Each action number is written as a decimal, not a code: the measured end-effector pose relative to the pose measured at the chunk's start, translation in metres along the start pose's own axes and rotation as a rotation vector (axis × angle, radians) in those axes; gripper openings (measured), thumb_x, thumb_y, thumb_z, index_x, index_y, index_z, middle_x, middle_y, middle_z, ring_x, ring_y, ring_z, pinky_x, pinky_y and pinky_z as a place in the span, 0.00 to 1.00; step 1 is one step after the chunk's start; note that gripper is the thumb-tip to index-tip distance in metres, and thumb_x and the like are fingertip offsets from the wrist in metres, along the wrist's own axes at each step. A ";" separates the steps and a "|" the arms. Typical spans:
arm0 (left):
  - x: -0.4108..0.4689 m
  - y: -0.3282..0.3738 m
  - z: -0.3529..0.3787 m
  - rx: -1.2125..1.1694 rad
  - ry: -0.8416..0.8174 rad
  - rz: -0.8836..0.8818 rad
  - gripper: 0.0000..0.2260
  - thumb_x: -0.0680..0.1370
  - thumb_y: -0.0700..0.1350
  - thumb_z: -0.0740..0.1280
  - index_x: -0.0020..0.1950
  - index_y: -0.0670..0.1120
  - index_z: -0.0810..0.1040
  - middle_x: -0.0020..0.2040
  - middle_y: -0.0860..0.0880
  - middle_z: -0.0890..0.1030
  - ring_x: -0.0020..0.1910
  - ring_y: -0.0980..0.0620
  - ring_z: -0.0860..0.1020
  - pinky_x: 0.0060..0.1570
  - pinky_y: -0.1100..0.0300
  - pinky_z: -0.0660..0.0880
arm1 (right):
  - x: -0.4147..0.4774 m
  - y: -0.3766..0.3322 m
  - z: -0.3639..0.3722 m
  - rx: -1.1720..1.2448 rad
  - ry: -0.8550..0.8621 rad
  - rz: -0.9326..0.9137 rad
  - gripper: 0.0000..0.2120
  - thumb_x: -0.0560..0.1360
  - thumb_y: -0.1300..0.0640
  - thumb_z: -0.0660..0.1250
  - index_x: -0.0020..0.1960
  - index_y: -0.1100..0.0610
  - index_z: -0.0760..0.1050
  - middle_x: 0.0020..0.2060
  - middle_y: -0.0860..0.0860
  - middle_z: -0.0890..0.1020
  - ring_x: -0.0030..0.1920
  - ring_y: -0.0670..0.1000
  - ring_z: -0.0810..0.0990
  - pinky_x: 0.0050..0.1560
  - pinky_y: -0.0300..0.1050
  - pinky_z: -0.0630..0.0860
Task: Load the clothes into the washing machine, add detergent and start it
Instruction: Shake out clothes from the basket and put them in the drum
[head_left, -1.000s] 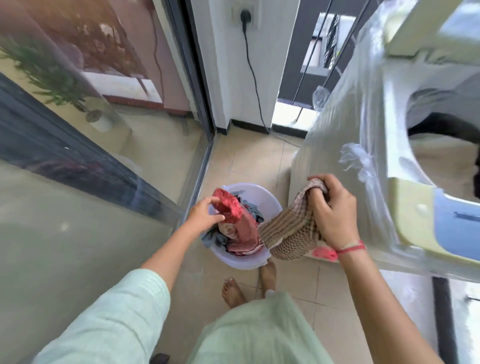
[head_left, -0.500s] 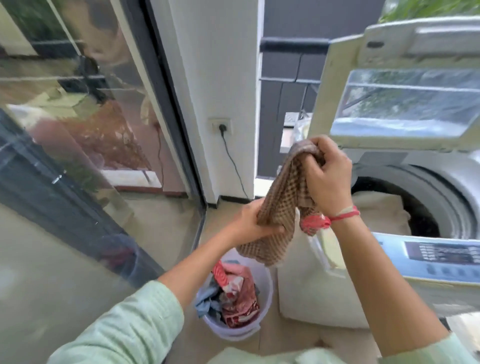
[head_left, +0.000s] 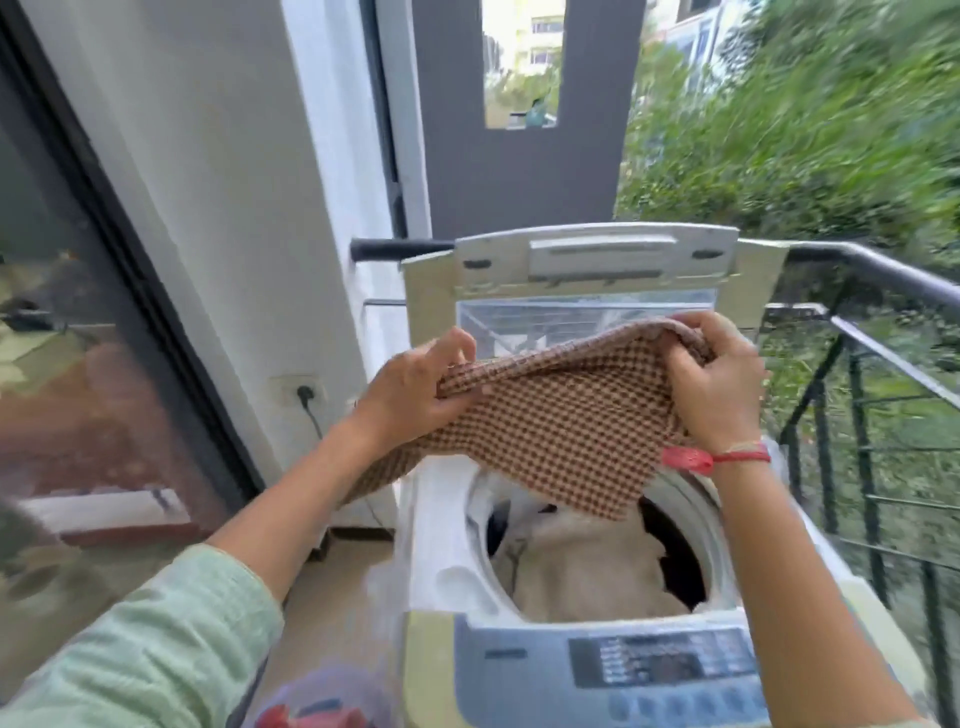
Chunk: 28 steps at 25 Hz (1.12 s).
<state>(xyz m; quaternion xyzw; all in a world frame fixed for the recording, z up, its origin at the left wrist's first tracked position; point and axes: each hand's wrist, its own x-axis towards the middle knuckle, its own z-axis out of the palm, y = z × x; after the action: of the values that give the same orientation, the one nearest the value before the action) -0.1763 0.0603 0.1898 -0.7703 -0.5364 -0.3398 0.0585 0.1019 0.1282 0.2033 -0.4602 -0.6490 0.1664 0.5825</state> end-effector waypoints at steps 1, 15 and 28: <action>0.017 0.003 0.014 -0.055 -0.004 -0.001 0.16 0.73 0.59 0.66 0.50 0.47 0.74 0.42 0.52 0.79 0.39 0.54 0.76 0.38 0.60 0.73 | 0.012 0.017 -0.012 -0.034 -0.028 0.001 0.05 0.71 0.59 0.64 0.45 0.51 0.77 0.38 0.49 0.80 0.39 0.44 0.74 0.40 0.36 0.70; 0.055 -0.024 0.208 0.164 -0.524 -0.302 0.16 0.72 0.48 0.61 0.59 0.50 0.65 0.53 0.45 0.75 0.50 0.42 0.77 0.41 0.51 0.73 | 0.061 0.206 -0.010 -0.242 -0.710 0.228 0.15 0.76 0.62 0.63 0.58 0.49 0.78 0.52 0.45 0.80 0.56 0.47 0.77 0.60 0.42 0.71; -0.043 -0.025 0.227 -0.212 -0.704 -0.650 0.14 0.76 0.52 0.65 0.61 0.50 0.75 0.58 0.51 0.78 0.57 0.52 0.75 0.56 0.56 0.72 | -0.113 0.319 0.134 -0.978 -2.043 -0.141 0.50 0.65 0.43 0.72 0.76 0.51 0.45 0.76 0.59 0.50 0.74 0.64 0.53 0.74 0.56 0.55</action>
<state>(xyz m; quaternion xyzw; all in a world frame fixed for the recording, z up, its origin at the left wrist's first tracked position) -0.1020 0.1404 -0.0156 -0.6329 -0.6988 -0.1121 -0.3140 0.0978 0.2480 -0.1406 -0.2494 -0.8404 0.1593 -0.4541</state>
